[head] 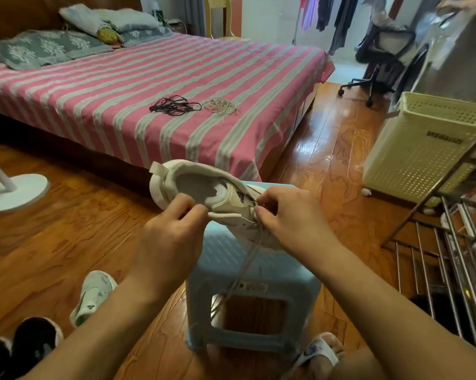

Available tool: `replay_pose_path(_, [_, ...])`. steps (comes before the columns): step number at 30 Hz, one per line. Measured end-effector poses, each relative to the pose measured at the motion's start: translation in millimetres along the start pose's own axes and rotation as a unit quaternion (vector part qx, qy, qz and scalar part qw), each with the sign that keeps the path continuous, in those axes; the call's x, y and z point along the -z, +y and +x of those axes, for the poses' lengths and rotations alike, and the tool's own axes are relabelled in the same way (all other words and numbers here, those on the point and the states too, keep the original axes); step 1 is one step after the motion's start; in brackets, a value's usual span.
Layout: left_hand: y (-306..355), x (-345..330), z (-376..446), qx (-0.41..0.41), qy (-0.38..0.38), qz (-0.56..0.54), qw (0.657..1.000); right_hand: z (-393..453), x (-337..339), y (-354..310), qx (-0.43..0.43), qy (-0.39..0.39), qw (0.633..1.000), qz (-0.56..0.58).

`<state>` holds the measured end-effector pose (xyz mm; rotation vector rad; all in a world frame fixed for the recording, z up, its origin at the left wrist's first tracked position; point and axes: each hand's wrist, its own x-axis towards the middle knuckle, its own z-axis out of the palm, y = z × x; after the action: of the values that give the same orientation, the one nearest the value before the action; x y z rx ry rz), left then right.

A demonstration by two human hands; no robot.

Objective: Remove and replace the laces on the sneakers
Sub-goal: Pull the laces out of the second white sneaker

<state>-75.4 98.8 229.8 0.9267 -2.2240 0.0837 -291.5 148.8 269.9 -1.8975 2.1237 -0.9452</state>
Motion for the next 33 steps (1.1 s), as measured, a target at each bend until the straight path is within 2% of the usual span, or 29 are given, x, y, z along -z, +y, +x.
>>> replay_pose_path(4, [0,2,0,-0.002,0.016,-0.006,1.000,5,4,5,-0.049,-0.008,0.995,0.081])
replay_pose_path(6, [3,2,0,-0.021,0.022,-0.006,1.000,5,4,6,-0.061,0.003,0.995,0.079])
replay_pose_path(8, [6,1,0,-0.032,0.025,-0.008,0.999,5,2,5,-0.056,0.009,0.997,0.048])
replay_pose_path(11, [5,-1,-2,-0.047,0.009,0.000,0.999,4,6,4,-0.016,-0.006,0.998,-0.057])
replay_pose_path(14, [-14,-1,-1,-0.031,0.009,-0.029,0.999,6,16,13,0.021,-0.087,0.990,-0.111])
replay_pose_path(16, [-32,1,2,0.005,0.018,-0.070,0.997,8,17,20,0.005,-0.112,0.993,-0.040])
replay_pose_path(18, [-45,0,3,0.036,0.005,-0.116,0.993,8,15,23,-0.033,-0.064,0.996,0.060])
replay_pose_path(21, [-44,-5,2,0.078,-0.018,-0.160,0.984,5,8,18,-0.050,-0.019,0.990,0.128])
replay_pose_path(24, [-34,-11,0,0.071,-0.028,-0.164,0.984,0,-4,10,-0.040,-0.036,0.991,0.125])
replay_pose_path(28, [-13,-14,-2,0.022,0.008,-0.121,0.992,2,-7,7,-0.106,-0.028,0.992,0.055])
replay_pose_path(33, [-7,-19,-6,0.014,0.018,-0.077,0.997,-4,-3,8,-0.162,-0.131,0.971,0.113])
